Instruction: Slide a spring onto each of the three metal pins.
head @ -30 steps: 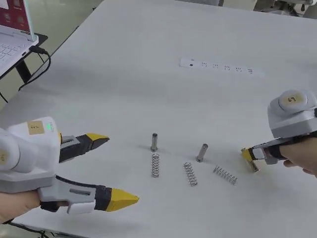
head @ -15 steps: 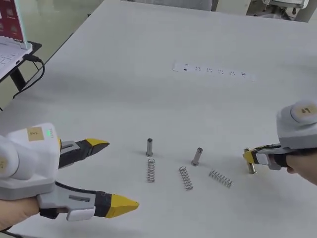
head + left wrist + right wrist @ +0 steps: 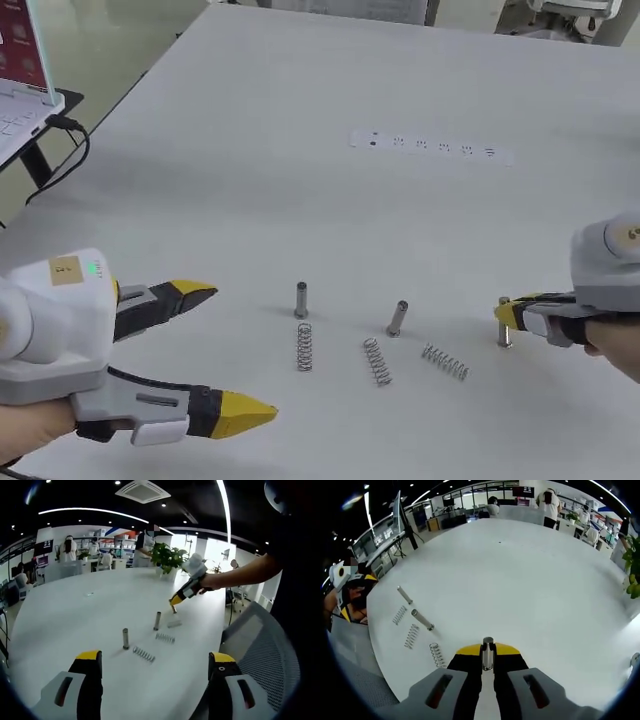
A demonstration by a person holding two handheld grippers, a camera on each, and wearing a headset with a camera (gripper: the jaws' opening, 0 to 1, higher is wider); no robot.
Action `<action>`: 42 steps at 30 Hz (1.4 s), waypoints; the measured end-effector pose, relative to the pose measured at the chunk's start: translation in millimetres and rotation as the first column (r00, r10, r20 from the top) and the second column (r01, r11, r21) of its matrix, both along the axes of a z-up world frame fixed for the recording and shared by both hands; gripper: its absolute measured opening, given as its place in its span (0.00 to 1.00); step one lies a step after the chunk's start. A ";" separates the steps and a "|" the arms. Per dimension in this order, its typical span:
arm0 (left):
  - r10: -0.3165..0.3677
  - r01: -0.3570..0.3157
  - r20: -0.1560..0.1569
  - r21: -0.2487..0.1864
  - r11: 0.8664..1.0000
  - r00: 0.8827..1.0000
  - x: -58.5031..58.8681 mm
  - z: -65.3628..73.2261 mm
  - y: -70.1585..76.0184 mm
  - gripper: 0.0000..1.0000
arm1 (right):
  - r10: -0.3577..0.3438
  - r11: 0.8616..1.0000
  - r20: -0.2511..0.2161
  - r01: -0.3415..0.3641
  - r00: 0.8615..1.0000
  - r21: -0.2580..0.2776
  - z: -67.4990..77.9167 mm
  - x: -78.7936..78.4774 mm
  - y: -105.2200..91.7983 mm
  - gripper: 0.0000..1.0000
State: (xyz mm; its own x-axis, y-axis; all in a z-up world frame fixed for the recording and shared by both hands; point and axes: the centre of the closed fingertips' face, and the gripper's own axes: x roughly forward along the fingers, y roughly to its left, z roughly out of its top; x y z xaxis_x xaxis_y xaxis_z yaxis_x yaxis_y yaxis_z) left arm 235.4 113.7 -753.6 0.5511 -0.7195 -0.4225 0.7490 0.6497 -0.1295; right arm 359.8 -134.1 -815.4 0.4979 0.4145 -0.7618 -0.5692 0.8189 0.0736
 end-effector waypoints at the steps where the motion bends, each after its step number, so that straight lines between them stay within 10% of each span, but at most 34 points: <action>1: -0.001 0.001 0.000 0.001 1.000 1.000 -0.2 -0.3 -0.4 0.84 | -0.001 1.000 0.001 0.001 1.000 0.002 0.5 -0.4 0.0 0.04; 42: 0.009 -0.009 -0.004 -0.004 1.000 1.000 -1.3 -3.9 1.8 0.84 | 0.011 1.000 0.158 -0.016 0.987 0.026 4.5 -6.0 -6.3 0.05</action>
